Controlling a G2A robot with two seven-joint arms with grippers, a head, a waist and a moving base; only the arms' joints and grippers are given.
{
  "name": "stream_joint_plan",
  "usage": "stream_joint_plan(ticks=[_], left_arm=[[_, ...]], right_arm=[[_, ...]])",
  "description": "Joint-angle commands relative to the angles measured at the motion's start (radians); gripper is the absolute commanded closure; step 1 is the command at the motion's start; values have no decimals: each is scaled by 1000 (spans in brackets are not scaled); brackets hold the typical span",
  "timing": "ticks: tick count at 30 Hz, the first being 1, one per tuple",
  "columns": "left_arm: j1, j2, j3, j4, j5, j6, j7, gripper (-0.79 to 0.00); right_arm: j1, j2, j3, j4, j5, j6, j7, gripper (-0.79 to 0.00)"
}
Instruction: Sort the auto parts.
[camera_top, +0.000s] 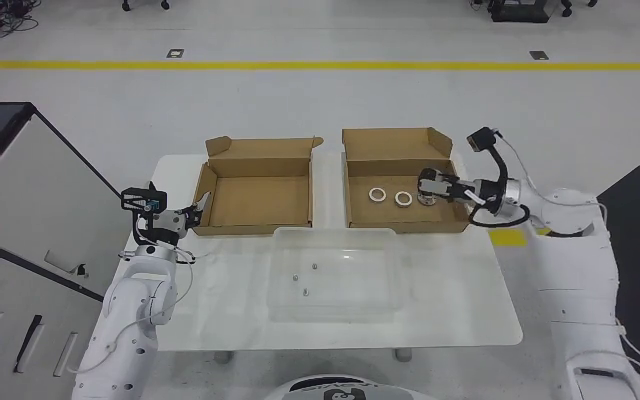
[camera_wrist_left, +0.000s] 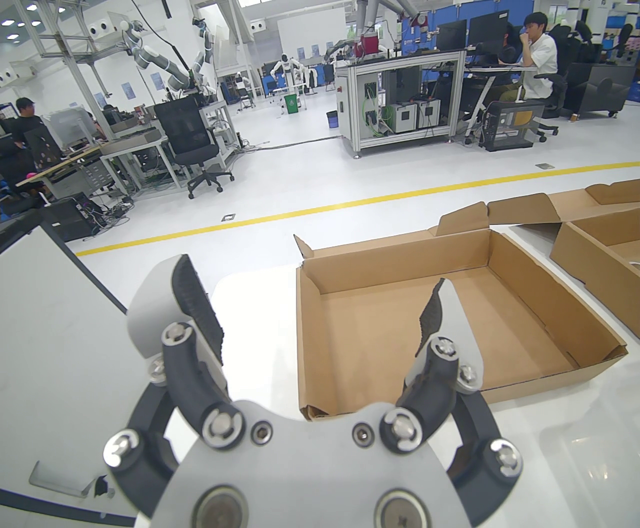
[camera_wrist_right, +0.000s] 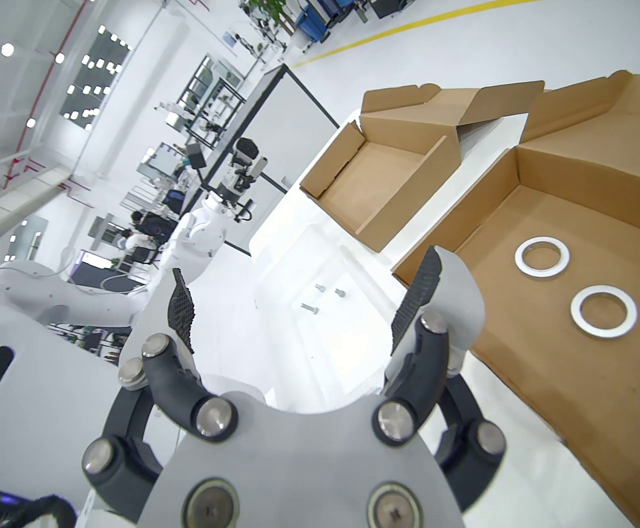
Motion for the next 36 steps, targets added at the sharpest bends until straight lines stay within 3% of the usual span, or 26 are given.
stream_joint_plan(ticks=[1,21,29,36], left_arm=[[0,0,0,0,0,0,0,-785],[0,0,0,0,0,0,0,-785],[0,10,27,-204,71,-175,-167,-785],[-21,19,73,-347,95,-351,-396,-785]], right_arm=[[7,6,16,33,53,-2,34,-785],[15,12,13,47,97,15,51,-785],[15,12,13,47,97,15,51,-785],[15,12,13,47,97,15,51,-785]])
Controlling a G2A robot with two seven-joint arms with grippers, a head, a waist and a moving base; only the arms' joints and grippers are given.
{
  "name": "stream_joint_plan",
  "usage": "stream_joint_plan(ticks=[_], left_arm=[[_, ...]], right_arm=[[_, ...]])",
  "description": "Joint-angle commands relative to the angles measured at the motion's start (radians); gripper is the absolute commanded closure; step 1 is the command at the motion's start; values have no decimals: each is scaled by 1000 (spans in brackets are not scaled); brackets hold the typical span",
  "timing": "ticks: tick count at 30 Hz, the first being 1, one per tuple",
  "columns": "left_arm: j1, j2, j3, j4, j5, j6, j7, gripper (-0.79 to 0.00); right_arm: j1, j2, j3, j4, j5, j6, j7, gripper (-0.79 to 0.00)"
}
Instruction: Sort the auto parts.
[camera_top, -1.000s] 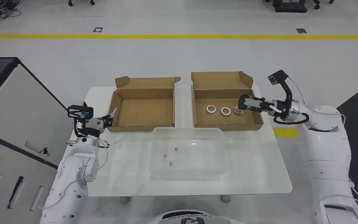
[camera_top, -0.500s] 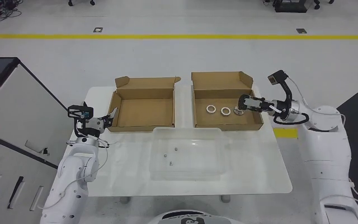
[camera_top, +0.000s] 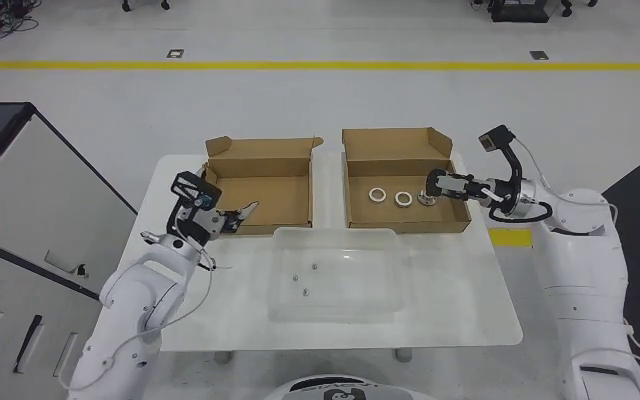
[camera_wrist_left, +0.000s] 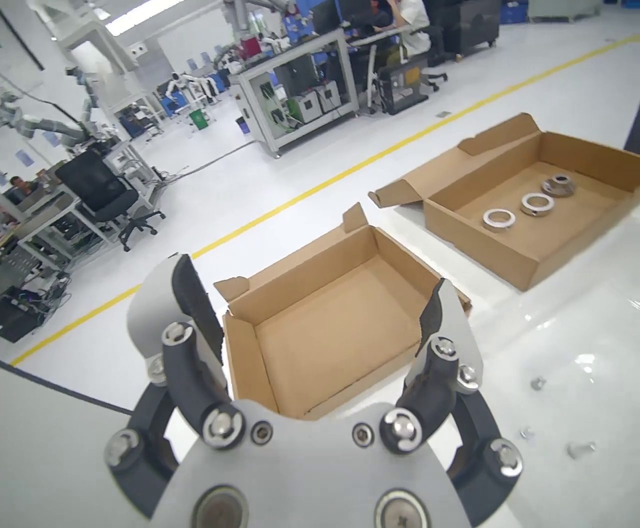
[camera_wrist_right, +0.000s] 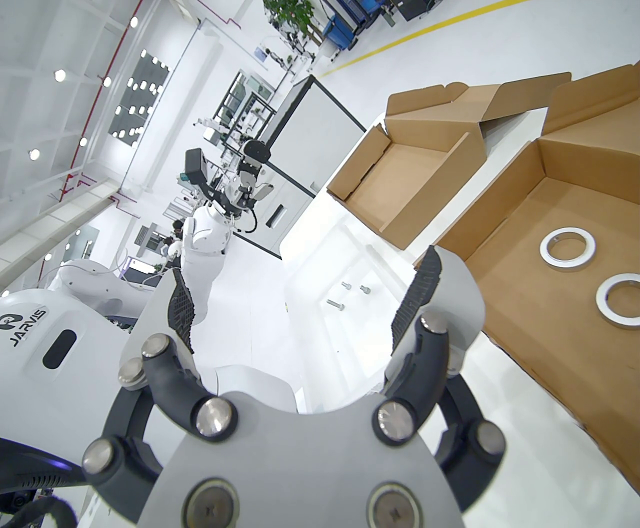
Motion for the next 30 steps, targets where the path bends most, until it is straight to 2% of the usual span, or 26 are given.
stream_joint_plan(ticks=[1,8,14,19,23,30], left_arm=[[-12,3,15,-37,3,-61,-64,-785],[-61,12,92,-122,-26,-240,-330,-785],[-146,13,176,-122,-121,-286,-575,-785],[-239,7,274,-106,-205,-249,-800,-785],[-325,1,359,-93,-250,-214,-937,-785],[-464,4,519,-6,-330,-91,-1059,-785]], right_arm=[[0,0,0,0,0,0,0,-785],[0,0,0,0,0,0,0,-785],[0,0,0,0,0,0,0,-785],[0,0,0,0,0,0,0,-785],[0,0,0,0,0,0,0,-785],[0,0,0,0,0,0,0,-785]])
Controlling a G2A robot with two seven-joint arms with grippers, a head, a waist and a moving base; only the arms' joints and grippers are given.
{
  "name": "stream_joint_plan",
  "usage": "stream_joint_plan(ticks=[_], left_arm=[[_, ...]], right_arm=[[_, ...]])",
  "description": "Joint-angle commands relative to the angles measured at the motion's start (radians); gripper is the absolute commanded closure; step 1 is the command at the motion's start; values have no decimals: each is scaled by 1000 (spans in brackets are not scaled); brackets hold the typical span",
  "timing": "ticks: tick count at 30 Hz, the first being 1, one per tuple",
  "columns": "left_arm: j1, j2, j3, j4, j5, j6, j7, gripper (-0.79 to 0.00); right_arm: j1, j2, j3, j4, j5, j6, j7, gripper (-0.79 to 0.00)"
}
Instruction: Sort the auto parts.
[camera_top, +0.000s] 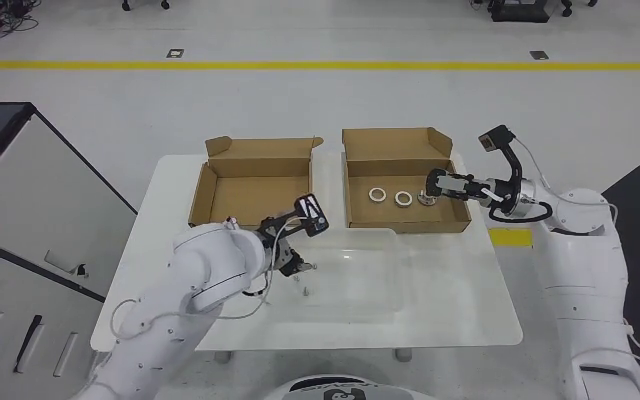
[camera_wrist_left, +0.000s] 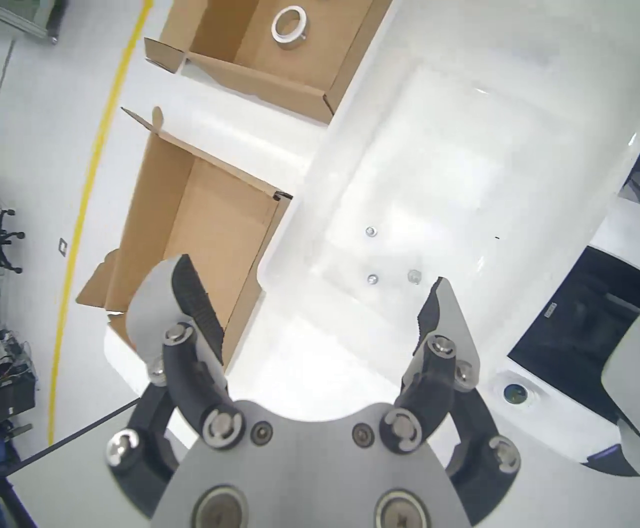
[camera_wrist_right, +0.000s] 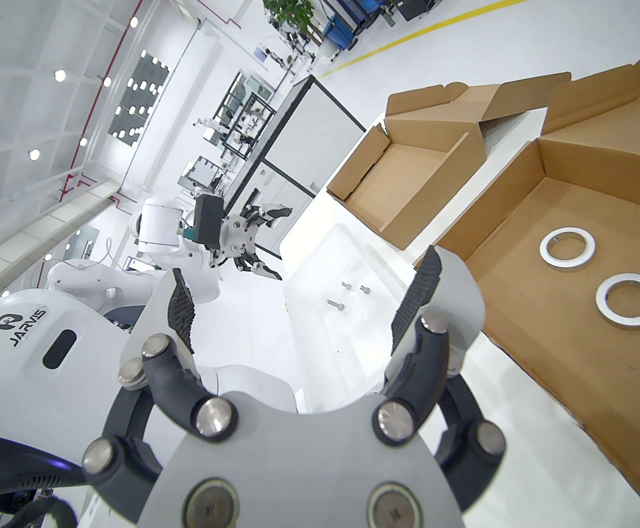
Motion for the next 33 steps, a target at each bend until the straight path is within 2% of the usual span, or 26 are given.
stream_joint_plan(ticks=[1,11,29,33], left_arm=[[-43,4,47,27,-24,36,-35,-785],[-193,28,204,101,-67,139,-139,-785],[-196,33,212,106,-24,137,-136,-785],[-236,42,283,124,-35,139,-139,-785]], right_arm=[[0,0,0,0,0,0,0,-785],[0,0,0,0,0,0,0,-785],[0,0,0,0,0,0,0,-785],[0,0,0,0,0,0,0,-785]])
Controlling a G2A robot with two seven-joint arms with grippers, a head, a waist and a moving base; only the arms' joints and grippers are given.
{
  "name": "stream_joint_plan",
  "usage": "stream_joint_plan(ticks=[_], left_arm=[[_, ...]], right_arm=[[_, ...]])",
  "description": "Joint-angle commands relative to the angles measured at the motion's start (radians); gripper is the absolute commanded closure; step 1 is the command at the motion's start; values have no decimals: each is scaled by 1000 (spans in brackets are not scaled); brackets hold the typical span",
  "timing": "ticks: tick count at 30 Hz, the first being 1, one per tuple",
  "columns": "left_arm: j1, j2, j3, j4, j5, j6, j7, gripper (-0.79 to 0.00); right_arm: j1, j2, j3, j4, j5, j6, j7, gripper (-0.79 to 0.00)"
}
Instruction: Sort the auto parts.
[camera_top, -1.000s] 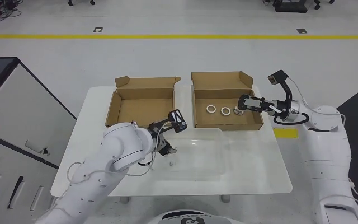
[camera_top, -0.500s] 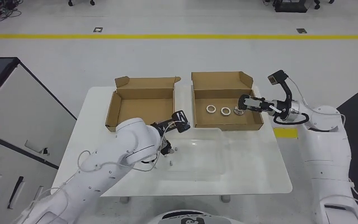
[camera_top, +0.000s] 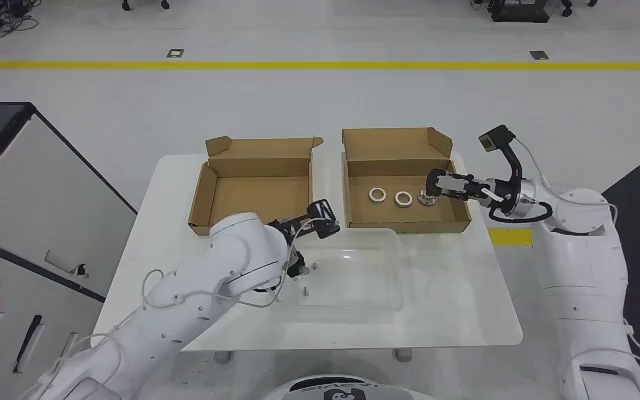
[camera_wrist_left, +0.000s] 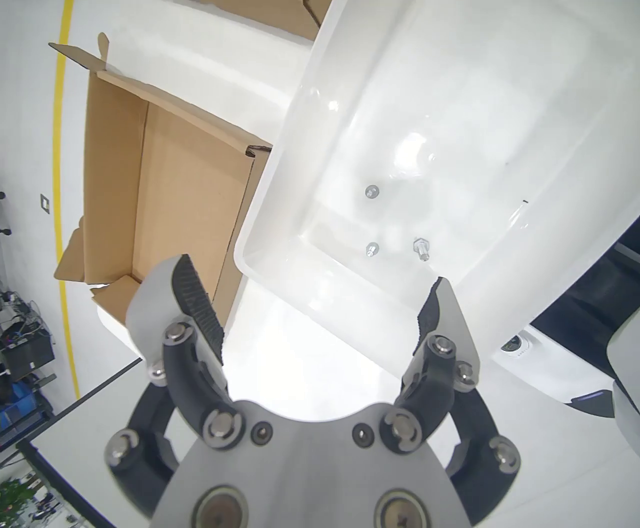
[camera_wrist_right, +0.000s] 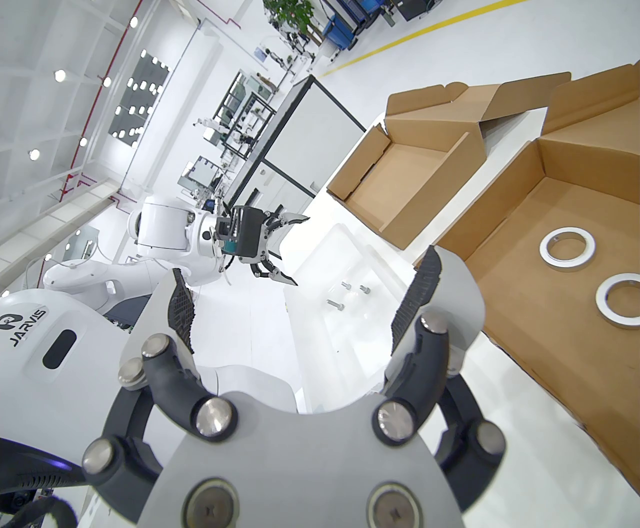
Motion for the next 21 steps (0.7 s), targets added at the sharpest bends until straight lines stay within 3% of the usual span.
stream_joint_plan(ticks=[1,10,21], left_arm=[[-38,6,50,29,-44,0,0,-785],[-233,31,229,130,-207,18,0,-785],[-388,63,413,106,-345,91,0,-785]], right_arm=[[0,0,0,0,0,0,0,-785],[0,0,0,0,0,0,0,-785],[0,0,0,0,0,0,0,-785]])
